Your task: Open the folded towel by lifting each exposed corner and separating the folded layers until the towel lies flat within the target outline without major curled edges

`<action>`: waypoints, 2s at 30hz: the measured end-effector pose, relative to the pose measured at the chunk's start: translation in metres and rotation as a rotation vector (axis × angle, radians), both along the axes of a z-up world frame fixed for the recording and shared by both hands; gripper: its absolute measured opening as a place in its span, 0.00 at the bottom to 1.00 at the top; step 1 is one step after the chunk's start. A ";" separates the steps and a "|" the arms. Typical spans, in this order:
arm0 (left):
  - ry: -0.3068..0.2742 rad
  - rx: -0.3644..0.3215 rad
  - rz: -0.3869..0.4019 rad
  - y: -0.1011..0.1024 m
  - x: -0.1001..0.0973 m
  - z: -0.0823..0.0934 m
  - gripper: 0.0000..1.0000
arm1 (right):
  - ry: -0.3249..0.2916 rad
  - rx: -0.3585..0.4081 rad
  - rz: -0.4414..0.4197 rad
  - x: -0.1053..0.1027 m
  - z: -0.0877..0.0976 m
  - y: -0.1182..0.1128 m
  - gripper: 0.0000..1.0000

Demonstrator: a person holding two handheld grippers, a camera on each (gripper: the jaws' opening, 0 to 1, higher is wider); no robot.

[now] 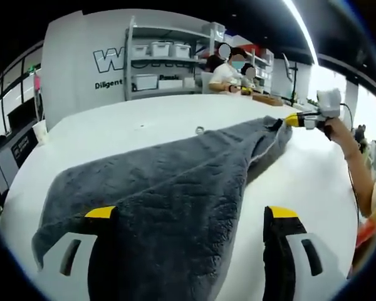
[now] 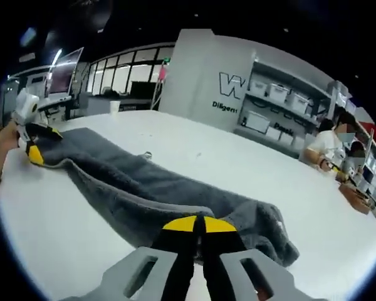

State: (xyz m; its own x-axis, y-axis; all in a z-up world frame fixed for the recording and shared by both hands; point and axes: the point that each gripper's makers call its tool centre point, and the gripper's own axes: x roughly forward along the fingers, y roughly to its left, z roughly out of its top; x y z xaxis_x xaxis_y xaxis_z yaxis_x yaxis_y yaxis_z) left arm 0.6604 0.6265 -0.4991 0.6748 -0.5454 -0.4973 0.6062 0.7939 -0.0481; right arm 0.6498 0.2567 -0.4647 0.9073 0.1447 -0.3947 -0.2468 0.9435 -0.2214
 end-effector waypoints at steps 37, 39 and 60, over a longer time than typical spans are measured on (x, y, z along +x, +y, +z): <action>0.006 -0.001 -0.002 0.004 0.001 0.001 0.92 | 0.170 0.006 -0.103 -0.130 -0.048 0.011 0.00; 0.006 -0.001 -0.002 0.003 0.001 0.001 0.92 | 0.174 0.008 -0.101 -0.133 -0.047 0.012 0.00; 0.023 0.016 -0.001 0.005 -0.002 -0.005 0.91 | 0.225 -0.005 -0.111 -0.166 -0.047 0.010 0.00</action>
